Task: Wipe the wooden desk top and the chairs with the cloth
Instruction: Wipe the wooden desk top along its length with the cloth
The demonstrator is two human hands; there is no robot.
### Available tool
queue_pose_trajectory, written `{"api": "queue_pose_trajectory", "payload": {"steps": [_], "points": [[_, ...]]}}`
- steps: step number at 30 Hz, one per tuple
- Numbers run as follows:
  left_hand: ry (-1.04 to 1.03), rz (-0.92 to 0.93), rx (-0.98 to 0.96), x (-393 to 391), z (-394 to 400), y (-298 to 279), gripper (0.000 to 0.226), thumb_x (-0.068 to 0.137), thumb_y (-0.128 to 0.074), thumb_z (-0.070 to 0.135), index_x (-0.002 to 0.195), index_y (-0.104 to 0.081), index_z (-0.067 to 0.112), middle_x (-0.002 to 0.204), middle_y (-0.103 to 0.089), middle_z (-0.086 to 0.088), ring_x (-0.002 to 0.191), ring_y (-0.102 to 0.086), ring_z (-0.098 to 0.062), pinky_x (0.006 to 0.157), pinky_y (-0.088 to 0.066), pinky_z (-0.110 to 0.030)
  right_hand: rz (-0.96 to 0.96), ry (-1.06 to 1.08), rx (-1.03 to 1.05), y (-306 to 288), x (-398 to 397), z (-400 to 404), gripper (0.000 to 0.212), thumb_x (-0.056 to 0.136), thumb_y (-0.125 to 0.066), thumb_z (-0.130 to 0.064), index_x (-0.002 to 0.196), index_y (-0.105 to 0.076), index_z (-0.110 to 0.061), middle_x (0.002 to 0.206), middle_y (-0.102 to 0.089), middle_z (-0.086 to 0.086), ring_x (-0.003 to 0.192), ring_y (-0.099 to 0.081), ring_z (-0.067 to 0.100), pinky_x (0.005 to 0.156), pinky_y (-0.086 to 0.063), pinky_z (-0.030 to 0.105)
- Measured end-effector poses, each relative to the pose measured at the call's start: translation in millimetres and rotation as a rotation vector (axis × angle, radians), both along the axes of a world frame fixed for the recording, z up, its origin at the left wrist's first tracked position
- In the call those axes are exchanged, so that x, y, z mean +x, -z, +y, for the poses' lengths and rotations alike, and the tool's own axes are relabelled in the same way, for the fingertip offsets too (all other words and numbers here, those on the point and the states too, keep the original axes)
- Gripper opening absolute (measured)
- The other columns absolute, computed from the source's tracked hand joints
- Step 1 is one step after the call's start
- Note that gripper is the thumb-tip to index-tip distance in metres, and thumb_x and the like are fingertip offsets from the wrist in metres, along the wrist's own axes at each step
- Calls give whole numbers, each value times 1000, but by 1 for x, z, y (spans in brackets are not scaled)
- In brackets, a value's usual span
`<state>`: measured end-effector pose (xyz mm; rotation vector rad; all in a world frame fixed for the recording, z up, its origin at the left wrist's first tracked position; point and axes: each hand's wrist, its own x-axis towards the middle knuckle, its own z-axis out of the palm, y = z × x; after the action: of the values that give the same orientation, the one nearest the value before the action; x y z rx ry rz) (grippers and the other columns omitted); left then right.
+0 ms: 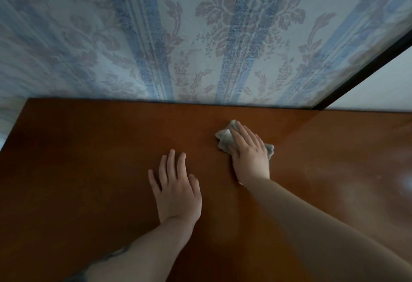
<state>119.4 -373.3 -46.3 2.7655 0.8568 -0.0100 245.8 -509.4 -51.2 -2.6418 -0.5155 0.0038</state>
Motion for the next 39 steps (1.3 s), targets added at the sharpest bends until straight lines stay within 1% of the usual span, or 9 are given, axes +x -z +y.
{"api": "queue_pose_trajectory", "payload": {"steps": [2, 7, 10, 15, 22, 24, 28, 34, 39], "points": [[-7, 3, -5, 1, 1, 0, 54, 92, -22, 36, 144, -34, 27, 155, -29, 1, 145, -17, -19, 118, -12, -52, 22, 95, 34, -2, -10, 31, 45, 96, -53, -24, 141, -48, -24, 153, -36, -5, 141, -31, 17, 117, -20, 37], [-1, 4, -10, 1, 2, 1, 55, 92, -22, 38, 143, -35, 26, 154, -31, 0, 144, -20, -20, 117, -13, -52, 91, -627, -104, -10, -5, -25, 53, 96, -53, -40, 146, -38, -32, 156, -23, -18, 144, -17, 3, 119, -11, 31], [-5, 18, 6, 2, 1, 1, 55, 93, -21, 37, 144, -34, 26, 155, -30, 1, 145, -18, -19, 117, -14, -53, 53, -409, -84, -6, 26, -49, 49, 97, -52, -37, 144, -42, -27, 155, -27, -13, 144, -23, 8, 117, -22, 41], [-2, 41, 18, 2, 1, 1, 56, 92, -20, 38, 146, -30, 26, 156, -29, 1, 145, -17, -19, 118, -14, -53, 56, 110, -2, -4, 33, 40, 47, 100, -46, -34, 145, -39, -27, 157, -27, -9, 145, -20, 14, 119, -9, 34], [-7, 20, -5, 2, 2, 1, 55, 93, -22, 36, 145, -34, 25, 155, -30, 1, 145, -18, -19, 118, -14, -53, 202, -750, -66, -23, 44, 13, 58, 90, -63, -13, 141, -46, -32, 152, -32, -17, 143, -22, 5, 118, -8, 27], [-2, 21, -12, 1, 2, 1, 55, 93, -21, 37, 146, -32, 26, 156, -29, 1, 146, -17, -19, 118, -13, -53, 153, -632, -38, -17, 65, -7, 57, 86, -64, -6, 138, -52, -27, 149, -41, -10, 140, -31, 11, 118, -18, 33], [5, 41, 0, 2, 2, 0, 55, 93, -21, 38, 146, -31, 26, 156, -27, 1, 146, -17, -19, 118, -13, -53, 61, 59, 28, -7, 57, 31, 54, 91, -57, -12, 143, -45, -22, 151, -39, -1, 141, -31, 22, 116, -17, 36], [5, 25, -33, 2, 3, -1, 56, 91, -21, 40, 143, -38, 24, 155, -31, 1, 145, -19, -20, 117, -13, -53, 105, -538, -2, -12, -26, 15, 57, 90, -54, -9, 142, -44, -29, 153, -33, -13, 143, -22, 7, 117, -9, 28], [18, 50, -53, 1, 2, -4, 60, 92, -10, 40, 150, -21, 29, 161, -12, 6, 148, 0, -15, 119, 0, -50, 21, 125, 47, -4, -7, -45, 47, 90, -57, -7, 135, -54, -21, 147, -44, -3, 138, -37, 21, 112, -30, 48]]}}
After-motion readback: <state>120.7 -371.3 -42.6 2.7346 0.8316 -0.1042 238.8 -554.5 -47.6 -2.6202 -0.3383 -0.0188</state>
